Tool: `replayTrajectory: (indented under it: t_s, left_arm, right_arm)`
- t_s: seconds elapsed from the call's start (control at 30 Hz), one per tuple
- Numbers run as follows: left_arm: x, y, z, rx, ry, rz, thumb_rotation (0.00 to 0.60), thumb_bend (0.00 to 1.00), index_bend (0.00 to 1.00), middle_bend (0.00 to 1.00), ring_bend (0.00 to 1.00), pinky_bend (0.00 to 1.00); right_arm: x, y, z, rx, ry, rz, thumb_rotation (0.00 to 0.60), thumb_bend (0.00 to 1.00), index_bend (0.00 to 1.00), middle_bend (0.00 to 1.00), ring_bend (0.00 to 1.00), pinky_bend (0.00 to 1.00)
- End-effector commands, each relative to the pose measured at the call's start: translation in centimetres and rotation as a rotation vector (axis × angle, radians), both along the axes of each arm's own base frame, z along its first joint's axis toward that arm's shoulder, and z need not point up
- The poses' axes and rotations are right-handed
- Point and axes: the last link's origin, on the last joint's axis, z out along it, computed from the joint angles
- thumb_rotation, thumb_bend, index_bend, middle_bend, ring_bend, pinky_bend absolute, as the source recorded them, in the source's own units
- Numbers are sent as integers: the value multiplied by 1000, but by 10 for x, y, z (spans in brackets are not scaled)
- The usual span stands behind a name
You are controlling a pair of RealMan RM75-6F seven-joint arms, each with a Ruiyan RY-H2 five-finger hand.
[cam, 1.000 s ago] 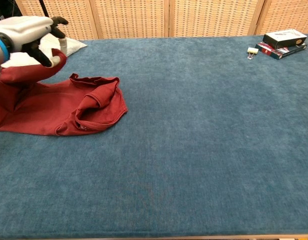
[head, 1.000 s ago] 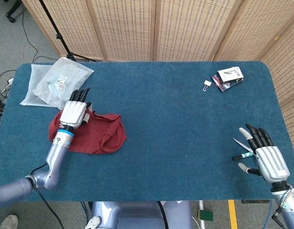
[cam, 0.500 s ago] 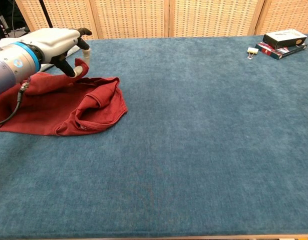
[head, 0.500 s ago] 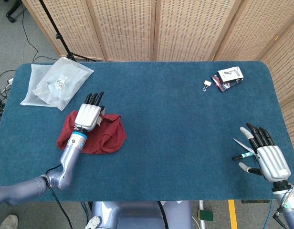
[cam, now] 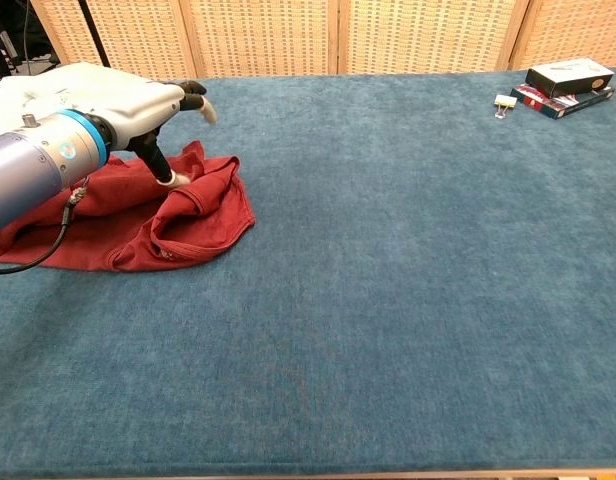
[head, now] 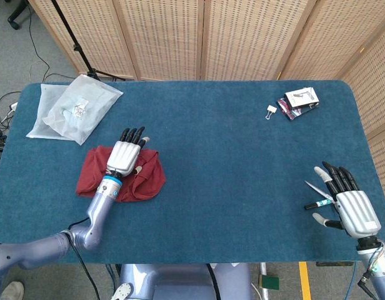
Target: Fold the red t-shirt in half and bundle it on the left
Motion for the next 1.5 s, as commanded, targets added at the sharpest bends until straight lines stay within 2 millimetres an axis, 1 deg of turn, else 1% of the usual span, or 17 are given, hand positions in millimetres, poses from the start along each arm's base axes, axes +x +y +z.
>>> replayTrajectory:
  t_s: [0.03,0.13,0.23,0.4,0.5,0.6,0.67,0.73,0.77,0.8,0.83,0.9,1.03,1.2,1.5]
  left_arm:
    - [3,-1,9,18,-54,-20,600,5,0,0,0,0]
    - [3,-3,20,24,-90,-38,600,0,0,0,0,0]
    - [1,-5,36,40,-123,-53,600,0,0,0,0,0]
    - [-15,-6,74,91,-152,-65,600,7,0,0,0,0]
    - [-35,-4,97,124,-131,-55,600,20,0,0,0,0]
    - [-56,-2,114,135,-112,-37,600,43,2,0,0,0]
    - [-69,-3,122,134,-107,-27,600,57,38,0,0,0]
    - [-84,-4,127,131,-94,-17,600,75,120,0,0,0]
    - [-92,-4,128,128,-88,-14,600,81,144,0,0,0]
    - [-110,-6,126,107,-72,23,600,88,174,0,0,0]
    - [-123,-5,121,86,-68,37,600,94,201,0,0,0]
    - [-133,-4,115,65,-66,37,600,97,220,0,0,0]
    - [-148,-2,103,44,-48,31,600,106,247,0,0,0]
    - [-154,1,93,34,-32,26,600,131,271,0,0,0]
    - [-149,4,76,31,-36,11,600,185,300,0,0,0]
  right_arm:
    - [0,0,0,0,0,1,600,0,0,0,0,0]
    - [0,1,-1,2,2,1,600,0,0,0,0,0]
    - [0,1,-2,4,5,2,600,0,0,0,0,0]
    - [1,2,-3,6,10,3,600,0,0,0,0,0]
    - [1,2,-4,7,13,4,600,0,0,0,0,0]
    - [2,2,-5,10,17,5,600,0,0,0,0,0]
    - [2,2,-6,11,20,6,600,0,0,0,0,0]
    - [3,2,-7,14,24,7,600,0,0,0,0,0]
    - [3,2,-8,15,26,7,600,0,0,0,0,0]
    - [3,2,-10,21,31,7,600,0,0,0,0,0]
    - [3,2,-12,24,35,6,600,0,0,0,0,0]
    - [4,2,-13,24,39,5,600,0,0,0,0,0]
    - [3,2,-14,24,45,-1,600,0,0,0,0,0]
    - [2,0,-14,25,47,-4,600,0,0,0,0,0]
    - [2,0,-15,26,49,-6,600,0,0,0,0,0]
